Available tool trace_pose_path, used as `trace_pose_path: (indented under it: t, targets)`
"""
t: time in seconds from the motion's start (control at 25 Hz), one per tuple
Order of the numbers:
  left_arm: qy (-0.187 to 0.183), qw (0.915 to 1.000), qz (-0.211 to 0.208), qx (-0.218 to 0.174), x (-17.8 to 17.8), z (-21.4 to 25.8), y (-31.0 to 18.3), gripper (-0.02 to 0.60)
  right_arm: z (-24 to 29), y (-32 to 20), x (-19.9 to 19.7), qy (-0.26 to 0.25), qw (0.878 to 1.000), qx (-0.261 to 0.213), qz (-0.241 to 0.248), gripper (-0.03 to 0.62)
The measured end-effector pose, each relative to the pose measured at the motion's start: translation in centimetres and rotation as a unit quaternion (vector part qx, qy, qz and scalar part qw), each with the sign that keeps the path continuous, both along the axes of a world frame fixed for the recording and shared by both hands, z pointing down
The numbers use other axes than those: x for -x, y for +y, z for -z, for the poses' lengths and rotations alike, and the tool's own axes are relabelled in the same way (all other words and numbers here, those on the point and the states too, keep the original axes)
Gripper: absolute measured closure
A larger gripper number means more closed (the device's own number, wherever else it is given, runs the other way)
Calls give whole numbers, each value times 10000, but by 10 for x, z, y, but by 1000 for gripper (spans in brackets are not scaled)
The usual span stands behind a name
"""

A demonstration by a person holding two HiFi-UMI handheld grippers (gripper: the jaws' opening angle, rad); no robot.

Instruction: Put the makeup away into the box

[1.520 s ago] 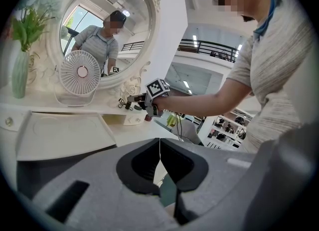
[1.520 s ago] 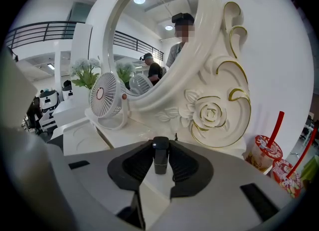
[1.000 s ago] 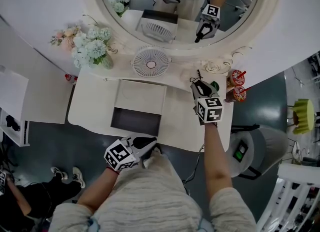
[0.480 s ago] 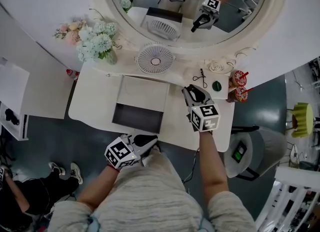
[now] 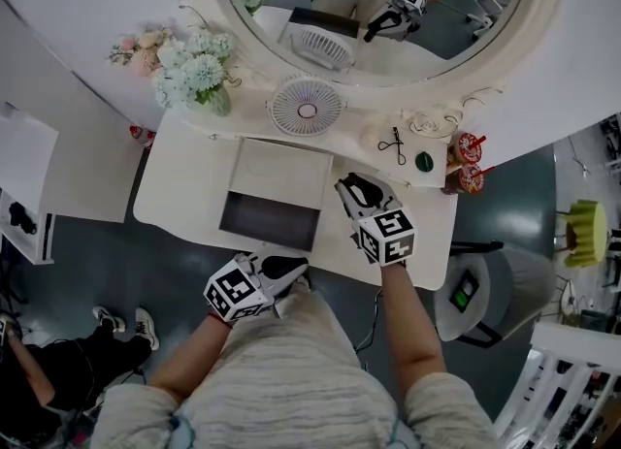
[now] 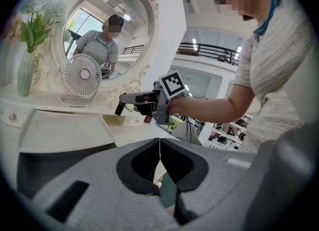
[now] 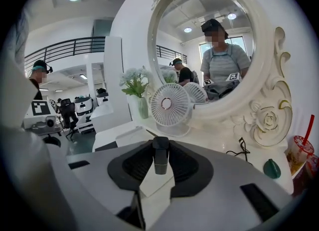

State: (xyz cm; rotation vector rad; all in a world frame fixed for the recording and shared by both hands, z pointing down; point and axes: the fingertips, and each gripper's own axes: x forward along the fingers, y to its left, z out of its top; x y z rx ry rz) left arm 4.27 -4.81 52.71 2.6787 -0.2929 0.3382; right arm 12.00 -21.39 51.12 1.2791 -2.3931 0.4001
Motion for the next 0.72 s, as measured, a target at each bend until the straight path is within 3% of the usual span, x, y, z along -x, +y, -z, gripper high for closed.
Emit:
trace_pose_path:
  t: [0.36,0.72]
  targets:
    - [39,10000,67,1,6,-1,0,568,-19,26,49,189,9964,288,778,499]
    - [59,9998,174,61,14,-5,0,568,-59,47,84,646,9852,701,1424,499]
